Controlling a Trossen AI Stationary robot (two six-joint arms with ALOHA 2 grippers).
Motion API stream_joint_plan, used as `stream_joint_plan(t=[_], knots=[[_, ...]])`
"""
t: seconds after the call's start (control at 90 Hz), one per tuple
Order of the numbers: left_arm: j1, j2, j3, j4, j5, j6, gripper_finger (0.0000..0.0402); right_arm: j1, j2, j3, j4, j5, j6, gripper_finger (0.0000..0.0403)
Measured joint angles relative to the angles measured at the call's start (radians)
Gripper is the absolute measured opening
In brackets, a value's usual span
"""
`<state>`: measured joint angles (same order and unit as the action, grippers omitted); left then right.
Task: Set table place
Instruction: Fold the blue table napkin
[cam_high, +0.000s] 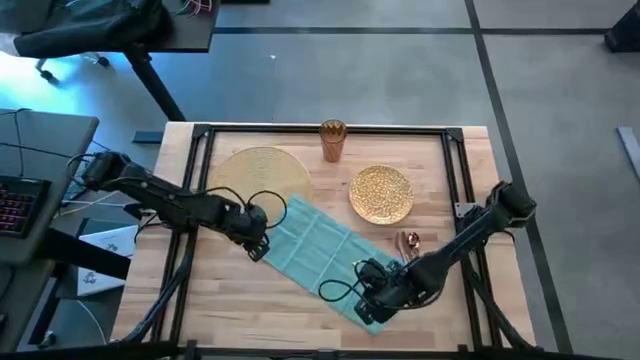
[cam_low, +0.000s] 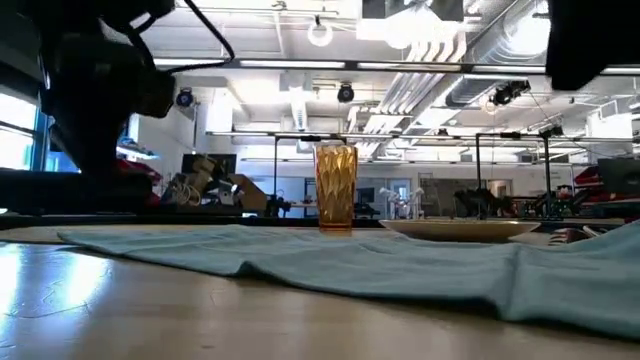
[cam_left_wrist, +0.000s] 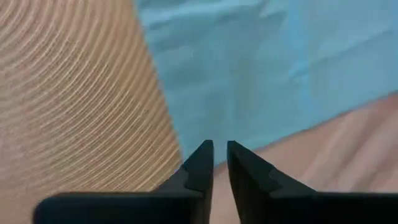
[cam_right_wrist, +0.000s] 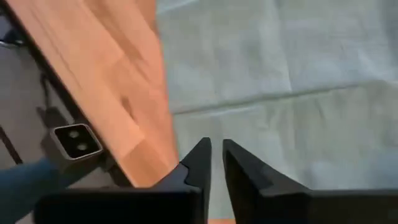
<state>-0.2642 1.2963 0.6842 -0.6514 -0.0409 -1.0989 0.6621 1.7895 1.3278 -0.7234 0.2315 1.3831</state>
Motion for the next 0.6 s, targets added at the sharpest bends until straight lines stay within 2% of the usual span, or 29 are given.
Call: stream_joint_plan(t=[0.2, 0.344, 0.478, 0.6], knots=[[0.003, 0.119, 0.000, 0.012, 0.114, -0.109, 0.0138, 0.027, 0.000, -0.002, -0.005, 0.008, 0.013, 0.0093], [-0.015, 0.197, 0.006, 0.031, 0.106, -0.137, 0.0156, 0.033, 0.000, -0.002, -0.006, 0.002, 0.015, 0.0108], [-0.035, 0.223, 0.022, 0.034, 0.086, -0.133, 0.0119, 0.034, 0.000, -0.002, -0.004, 0.004, 0.034, 0.0110], [-0.047, 0.216, 0.068, 0.016, 0.056, -0.075, 0.0036, 0.035, 0.000, -0.002, 0.001, -0.010, 0.046, 0.0110]])
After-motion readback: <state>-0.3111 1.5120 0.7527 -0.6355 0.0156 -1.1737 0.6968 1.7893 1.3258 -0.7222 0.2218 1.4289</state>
